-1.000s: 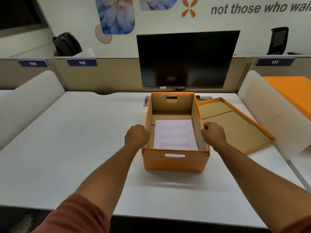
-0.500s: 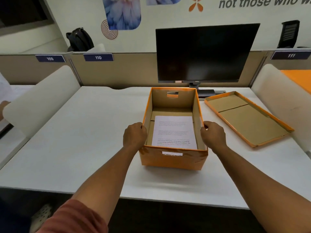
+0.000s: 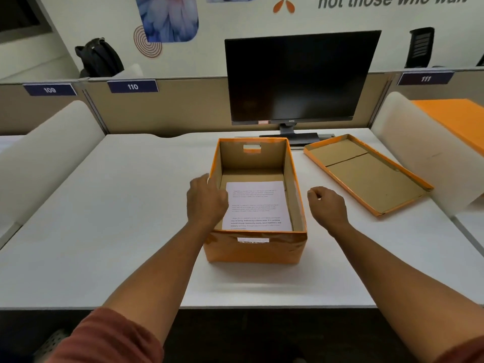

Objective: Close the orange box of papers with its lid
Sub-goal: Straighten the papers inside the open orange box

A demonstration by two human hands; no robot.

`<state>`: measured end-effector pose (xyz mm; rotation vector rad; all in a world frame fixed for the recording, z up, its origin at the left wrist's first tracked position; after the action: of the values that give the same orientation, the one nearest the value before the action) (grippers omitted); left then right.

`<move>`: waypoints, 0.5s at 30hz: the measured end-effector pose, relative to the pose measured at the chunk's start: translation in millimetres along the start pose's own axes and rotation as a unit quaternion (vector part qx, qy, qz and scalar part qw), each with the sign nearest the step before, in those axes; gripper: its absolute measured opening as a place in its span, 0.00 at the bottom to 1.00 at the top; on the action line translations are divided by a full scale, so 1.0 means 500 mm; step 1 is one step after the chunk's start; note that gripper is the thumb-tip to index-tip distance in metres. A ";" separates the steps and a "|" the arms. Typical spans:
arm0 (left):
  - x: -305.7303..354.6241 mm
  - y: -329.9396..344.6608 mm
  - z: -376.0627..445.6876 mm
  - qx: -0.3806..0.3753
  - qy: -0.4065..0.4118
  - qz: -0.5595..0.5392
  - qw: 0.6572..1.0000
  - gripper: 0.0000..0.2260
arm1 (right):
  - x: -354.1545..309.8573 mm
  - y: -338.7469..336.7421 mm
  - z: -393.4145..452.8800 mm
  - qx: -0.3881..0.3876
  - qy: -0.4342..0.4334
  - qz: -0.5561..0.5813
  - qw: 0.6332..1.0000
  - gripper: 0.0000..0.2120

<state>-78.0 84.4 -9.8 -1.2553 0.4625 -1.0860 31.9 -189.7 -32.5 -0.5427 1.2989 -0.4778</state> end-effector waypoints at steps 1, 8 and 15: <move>0.020 0.002 0.003 0.006 0.018 -0.003 1.000 0.18 | 0.012 -0.009 0.007 0.001 0.002 -0.013 1.000 0.16; 0.156 0.035 0.029 -0.019 0.071 -0.103 0.992 0.19 | 0.096 -0.070 0.066 -0.012 0.040 -0.072 0.997 0.20; 0.269 0.098 0.049 -0.048 0.064 -0.153 0.985 0.18 | 0.174 -0.103 0.121 -0.028 0.031 -0.181 0.983 0.20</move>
<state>22.9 -20.2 -11.6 -1.3765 0.4317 -1.4255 107.5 -276.6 -56.1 -0.8227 1.2804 -0.7649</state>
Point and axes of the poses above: each hand's wrist, its own z-axis towards the middle knuckle, its own y-axis out of the palm, x = y × z, the point moved 2 cm from there along z, towards the middle knuckle, and after that the axes turned 7 degrees about z, right-handed, at the moved point
